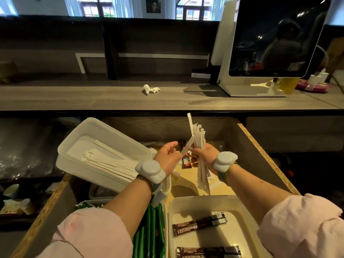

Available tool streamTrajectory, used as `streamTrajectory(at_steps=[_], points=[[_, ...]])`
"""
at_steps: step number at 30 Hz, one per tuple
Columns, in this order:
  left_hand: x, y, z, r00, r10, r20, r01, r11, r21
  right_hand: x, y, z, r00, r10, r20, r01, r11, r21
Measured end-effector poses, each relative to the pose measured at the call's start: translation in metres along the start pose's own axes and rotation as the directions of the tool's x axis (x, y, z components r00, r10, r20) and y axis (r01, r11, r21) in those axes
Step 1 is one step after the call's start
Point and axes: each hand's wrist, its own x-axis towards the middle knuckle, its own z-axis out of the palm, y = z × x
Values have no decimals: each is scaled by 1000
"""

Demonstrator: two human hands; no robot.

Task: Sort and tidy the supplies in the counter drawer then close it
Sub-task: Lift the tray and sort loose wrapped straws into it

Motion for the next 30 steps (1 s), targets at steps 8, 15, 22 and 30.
streamTrajectory(at_steps=[8,15,22,30], points=[[-4,6,13,996,21,86,-27,998,62,-6,-1,14,995,-60,80,58,998,27],[-3,3,23,988,-15,152,-27,964,264,-3,-6,21,993,-93,-72,99,992,81],[4,-9,18,992,-50,112,43,997,61,-12,2,28,997,-58,-46,58,998,-12],[8,-8,12,998,51,36,-43,982,-184,-15,10,32,999,-35,-2,35,999,-16]])
